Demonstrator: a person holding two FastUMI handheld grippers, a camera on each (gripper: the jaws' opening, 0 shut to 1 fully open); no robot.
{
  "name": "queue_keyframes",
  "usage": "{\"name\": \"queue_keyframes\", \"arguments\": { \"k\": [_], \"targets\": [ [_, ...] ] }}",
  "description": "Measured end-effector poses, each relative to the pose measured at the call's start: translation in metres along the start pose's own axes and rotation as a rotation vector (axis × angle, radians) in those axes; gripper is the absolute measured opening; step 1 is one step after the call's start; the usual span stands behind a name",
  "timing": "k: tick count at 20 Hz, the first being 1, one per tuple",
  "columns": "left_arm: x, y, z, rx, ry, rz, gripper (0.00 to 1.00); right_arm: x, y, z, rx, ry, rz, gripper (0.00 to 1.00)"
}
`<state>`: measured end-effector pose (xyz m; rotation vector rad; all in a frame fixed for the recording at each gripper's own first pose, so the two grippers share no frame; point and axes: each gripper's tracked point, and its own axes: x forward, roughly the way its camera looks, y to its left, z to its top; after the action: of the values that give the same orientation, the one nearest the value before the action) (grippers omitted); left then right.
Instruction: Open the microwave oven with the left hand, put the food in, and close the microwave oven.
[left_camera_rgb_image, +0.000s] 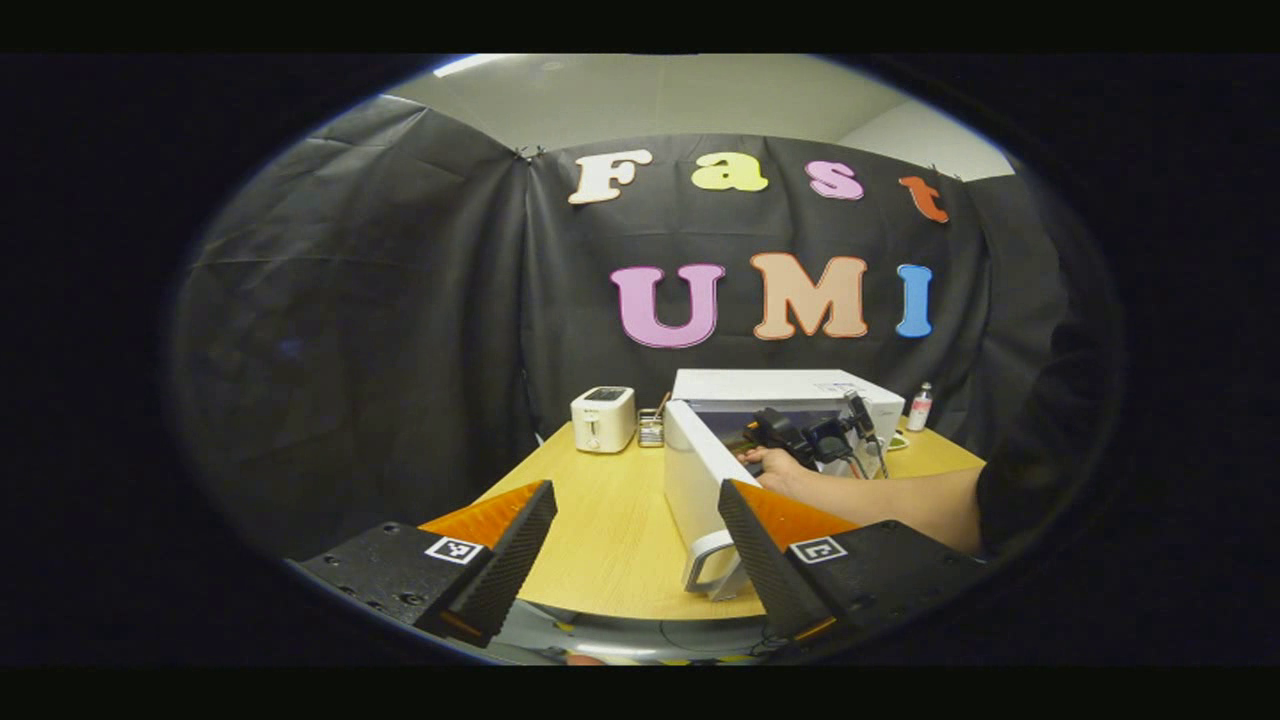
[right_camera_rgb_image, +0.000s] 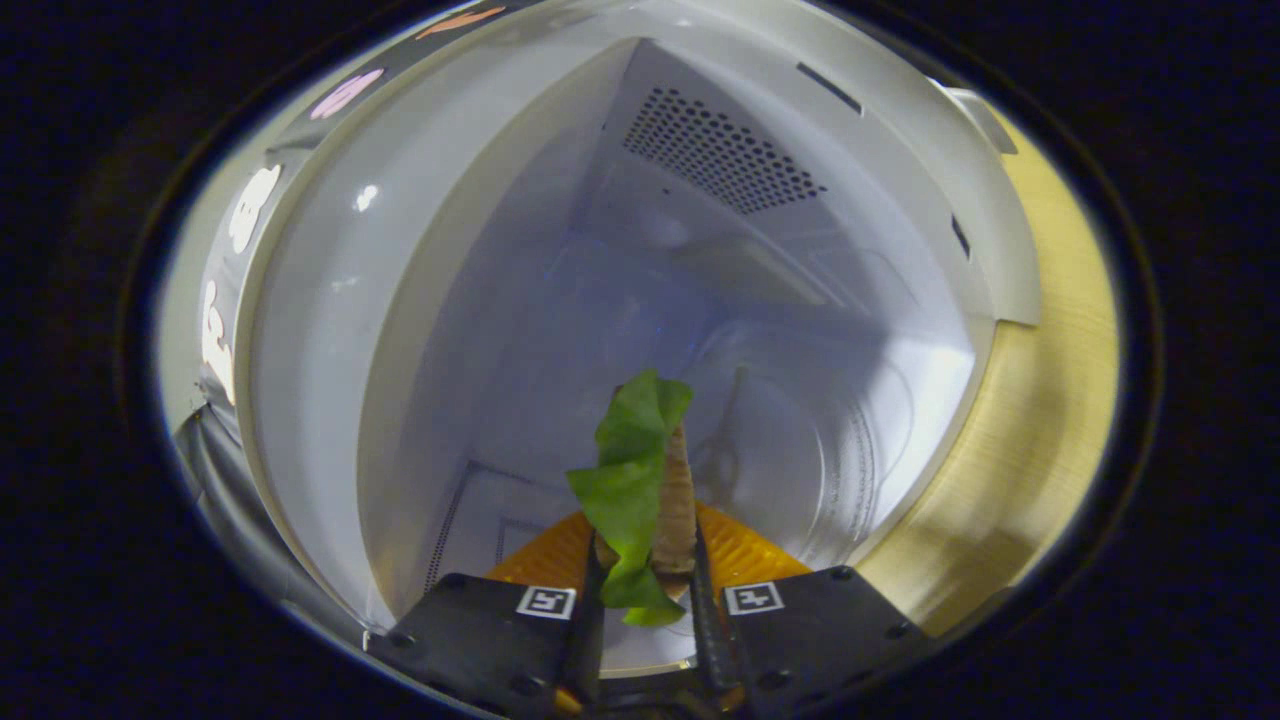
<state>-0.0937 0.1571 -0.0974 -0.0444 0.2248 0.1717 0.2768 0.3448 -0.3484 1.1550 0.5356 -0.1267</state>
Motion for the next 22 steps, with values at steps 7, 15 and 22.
{"name": "queue_keyframes", "arguments": {
  "k": [7, 15, 22],
  "targets": [
    [-0.004, 0.002, 0.01, 0.035, -0.028, 0.021, 0.94, 0.006, -0.035, -0.003, -0.092, 0.006, -0.119, 0.65],
    [-0.012, 0.004, 0.003, 0.032, -0.006, 0.023, 0.93, -0.007, -0.042, 0.019, -0.431, -0.063, -0.173, 0.85],
    [-0.012, 0.0, 0.004, 0.094, -0.016, -0.01, 0.93, -0.023, -0.053, 0.041, -0.557, -0.073, -0.169, 0.87]
  ]
}}
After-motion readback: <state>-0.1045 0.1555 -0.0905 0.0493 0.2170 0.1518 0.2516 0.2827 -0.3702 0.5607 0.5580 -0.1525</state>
